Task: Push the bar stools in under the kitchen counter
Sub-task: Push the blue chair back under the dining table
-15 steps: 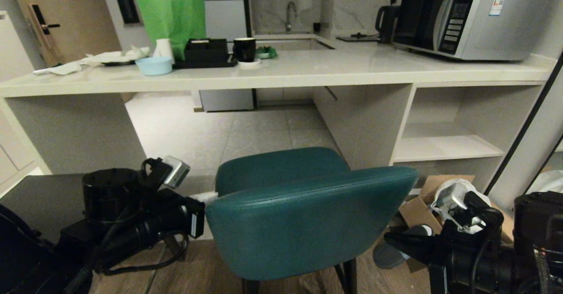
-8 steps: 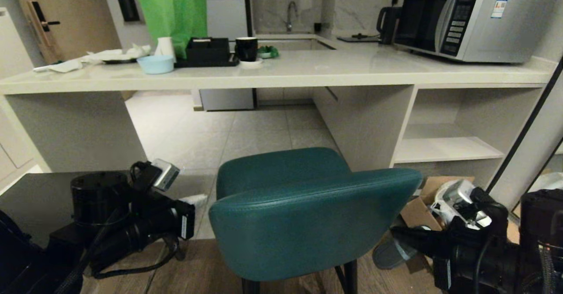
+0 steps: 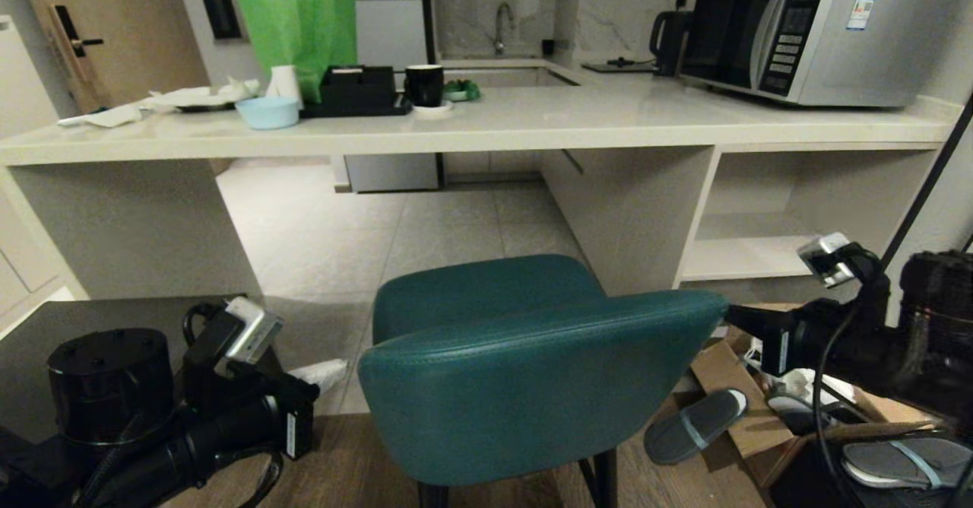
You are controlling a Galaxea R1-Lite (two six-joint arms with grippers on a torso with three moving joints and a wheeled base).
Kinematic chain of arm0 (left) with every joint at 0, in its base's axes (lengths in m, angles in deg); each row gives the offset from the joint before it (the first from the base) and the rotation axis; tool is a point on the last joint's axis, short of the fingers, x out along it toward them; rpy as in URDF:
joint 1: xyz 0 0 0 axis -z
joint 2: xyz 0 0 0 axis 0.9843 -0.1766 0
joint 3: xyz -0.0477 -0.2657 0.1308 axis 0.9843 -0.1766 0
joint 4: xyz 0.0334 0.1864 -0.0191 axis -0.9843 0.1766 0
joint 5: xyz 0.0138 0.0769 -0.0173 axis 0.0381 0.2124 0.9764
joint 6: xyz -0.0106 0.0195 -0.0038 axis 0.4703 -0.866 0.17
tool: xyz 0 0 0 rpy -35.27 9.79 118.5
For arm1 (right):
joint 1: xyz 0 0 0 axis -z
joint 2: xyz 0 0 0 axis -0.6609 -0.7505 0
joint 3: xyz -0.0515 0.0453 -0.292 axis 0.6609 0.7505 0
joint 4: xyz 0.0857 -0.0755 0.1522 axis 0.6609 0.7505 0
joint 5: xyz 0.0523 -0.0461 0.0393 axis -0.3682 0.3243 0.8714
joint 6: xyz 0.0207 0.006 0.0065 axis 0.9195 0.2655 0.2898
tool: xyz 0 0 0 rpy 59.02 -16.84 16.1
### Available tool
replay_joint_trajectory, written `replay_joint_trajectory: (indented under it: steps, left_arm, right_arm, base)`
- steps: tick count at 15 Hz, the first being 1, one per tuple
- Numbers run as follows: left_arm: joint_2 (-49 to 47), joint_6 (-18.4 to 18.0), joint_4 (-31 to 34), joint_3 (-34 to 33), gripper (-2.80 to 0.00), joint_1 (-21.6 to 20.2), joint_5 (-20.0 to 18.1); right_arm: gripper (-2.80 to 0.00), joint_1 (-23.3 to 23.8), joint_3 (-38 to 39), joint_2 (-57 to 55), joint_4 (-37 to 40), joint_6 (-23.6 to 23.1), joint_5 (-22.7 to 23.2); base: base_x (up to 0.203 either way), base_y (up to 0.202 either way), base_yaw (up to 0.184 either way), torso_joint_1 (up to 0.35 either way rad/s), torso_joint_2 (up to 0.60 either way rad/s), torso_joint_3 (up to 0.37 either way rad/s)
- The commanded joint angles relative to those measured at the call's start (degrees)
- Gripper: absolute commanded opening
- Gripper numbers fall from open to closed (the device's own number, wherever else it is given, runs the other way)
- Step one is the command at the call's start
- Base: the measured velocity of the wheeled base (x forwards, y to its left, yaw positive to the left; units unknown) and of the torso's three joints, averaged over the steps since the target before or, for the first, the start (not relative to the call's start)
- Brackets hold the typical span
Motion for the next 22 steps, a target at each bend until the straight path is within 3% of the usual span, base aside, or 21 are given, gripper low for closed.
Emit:
replay_joint_trajectory:
  steps: [1,5,10,14,22]
  left_arm:
    - [0.68,-0.01,-0.23,0.01,-2.80,1.94,0.06]
    - [-3.56,0.14,-0.40,1.34,-2.80,5.23,3.90]
    - [-6.52,0.84,0.01,7.72,-2.80,3.73,6.67]
    - [-7.37,0.85,4.59,13.23,-2.80,3.05,7.19]
    - [-10.73,0.71,5.25,17.56,-2.80,-0.80,7.61]
  right_arm:
    - [-2.80,-0.36,-4.38,-7.98,-1.03,-0.10,0.04]
    - [-2.80,-4.15,-11.68,-18.76,-7.99,-0.15,-0.15]
    - [-2.80,-6.67,-4.39,-19.17,-14.97,-0.09,0.08]
    - [-2.80,-7.76,-0.93,-18.22,-19.22,-0.11,0.21]
    - [-2.80,-16.04,1.26,-14.73,-20.04,-0.09,-0.18]
  base:
    - [0.000,0.000,0.000,0.000,0.00,0.000]
    - [0.000,0.000,0.000,0.000,0.00,0.000]
    - [0.000,0.000,0.000,0.000,0.00,0.000]
    - [0.000,0.000,0.000,0.000,0.00,0.000]
    - [0.000,0.000,0.000,0.000,0.00,0.000]
